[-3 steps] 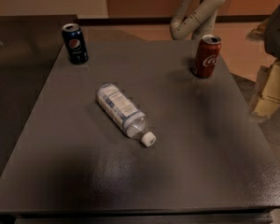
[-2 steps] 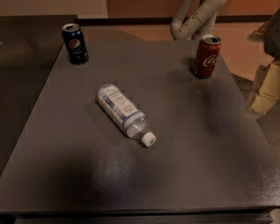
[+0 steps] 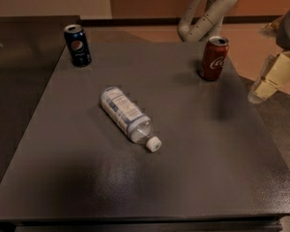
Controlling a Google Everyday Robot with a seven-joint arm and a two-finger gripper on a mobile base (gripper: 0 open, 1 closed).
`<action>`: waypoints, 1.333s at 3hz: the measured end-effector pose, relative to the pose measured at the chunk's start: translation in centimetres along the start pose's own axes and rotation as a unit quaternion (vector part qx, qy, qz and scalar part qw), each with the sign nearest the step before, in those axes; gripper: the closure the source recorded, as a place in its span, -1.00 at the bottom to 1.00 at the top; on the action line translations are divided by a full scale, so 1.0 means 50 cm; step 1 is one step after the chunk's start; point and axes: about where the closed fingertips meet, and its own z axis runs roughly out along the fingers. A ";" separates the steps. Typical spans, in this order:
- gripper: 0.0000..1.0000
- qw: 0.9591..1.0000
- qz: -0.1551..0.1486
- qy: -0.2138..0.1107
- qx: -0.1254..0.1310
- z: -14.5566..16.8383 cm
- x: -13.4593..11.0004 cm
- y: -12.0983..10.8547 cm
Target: Pick coke can
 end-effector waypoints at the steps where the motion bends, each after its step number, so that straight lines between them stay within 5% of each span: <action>1: -1.00 0.999 0.015 -0.047 0.002 0.032 -0.029 -0.041; 3: -1.00 0.994 0.053 -0.096 0.008 0.126 -0.074 -0.096; 4: -1.00 0.990 0.095 -0.098 0.036 0.151 -0.072 -0.144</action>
Offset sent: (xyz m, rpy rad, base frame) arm 0.0815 0.0393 -0.0302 0.2497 -0.0644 -0.0151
